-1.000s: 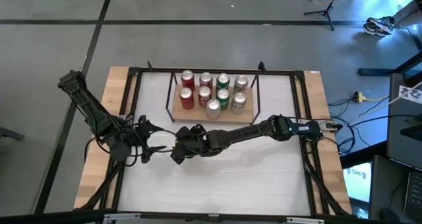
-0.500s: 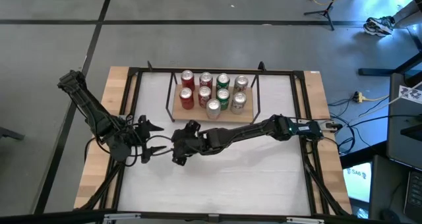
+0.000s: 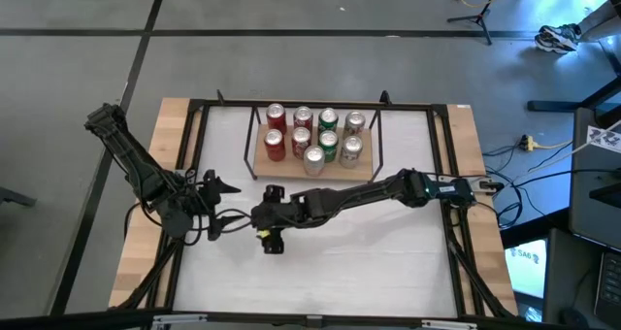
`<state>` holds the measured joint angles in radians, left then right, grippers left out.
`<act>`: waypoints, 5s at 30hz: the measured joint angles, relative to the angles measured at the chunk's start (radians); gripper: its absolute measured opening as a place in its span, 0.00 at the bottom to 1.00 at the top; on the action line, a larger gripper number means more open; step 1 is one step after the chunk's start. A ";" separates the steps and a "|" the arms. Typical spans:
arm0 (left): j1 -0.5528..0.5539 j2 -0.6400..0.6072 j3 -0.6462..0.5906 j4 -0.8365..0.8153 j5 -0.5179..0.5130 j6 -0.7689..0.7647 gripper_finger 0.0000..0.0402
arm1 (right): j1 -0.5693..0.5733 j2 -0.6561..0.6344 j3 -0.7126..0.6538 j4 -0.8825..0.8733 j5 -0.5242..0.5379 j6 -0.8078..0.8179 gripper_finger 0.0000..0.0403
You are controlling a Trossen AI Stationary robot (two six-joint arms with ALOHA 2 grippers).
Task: Place canned beverage on shelf
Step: Put the light green soda can on the shelf
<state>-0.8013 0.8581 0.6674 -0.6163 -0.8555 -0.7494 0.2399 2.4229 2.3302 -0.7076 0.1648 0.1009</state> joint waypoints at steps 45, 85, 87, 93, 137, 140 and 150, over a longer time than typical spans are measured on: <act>0.000 0.000 -0.001 0.003 0.001 -0.003 0.87 | -0.136 -0.045 -0.041 -0.121 -0.289 -0.423 0.95; 0.000 0.000 0.000 0.006 0.000 -0.003 0.87 | -0.136 -0.011 -0.084 -0.037 -0.270 -0.325 0.72; 0.000 0.000 0.000 0.006 0.000 -0.003 0.87 | -0.135 -0.011 -0.084 -0.036 -0.254 -0.281 0.73; 0.000 0.000 0.000 0.006 0.000 -0.003 0.87 | -0.134 -0.012 -0.084 -0.040 -0.158 -0.129 0.79; 0.000 0.000 0.000 0.006 0.000 -0.003 0.87 | -0.089 -0.018 -0.085 -0.108 0.174 0.550 0.77; 0.000 0.000 0.000 0.005 0.000 -0.003 0.87 | -0.089 -0.021 -0.080 -0.143 0.187 0.548 0.78; 0.000 0.000 0.000 0.005 0.000 -0.003 0.87 | -0.087 -0.026 -0.034 -0.311 0.245 0.671 0.78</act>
<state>-0.8009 0.8581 0.6674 -0.6109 -0.8551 -0.7525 0.1532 2.3966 2.2963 -1.0188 0.4102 0.7718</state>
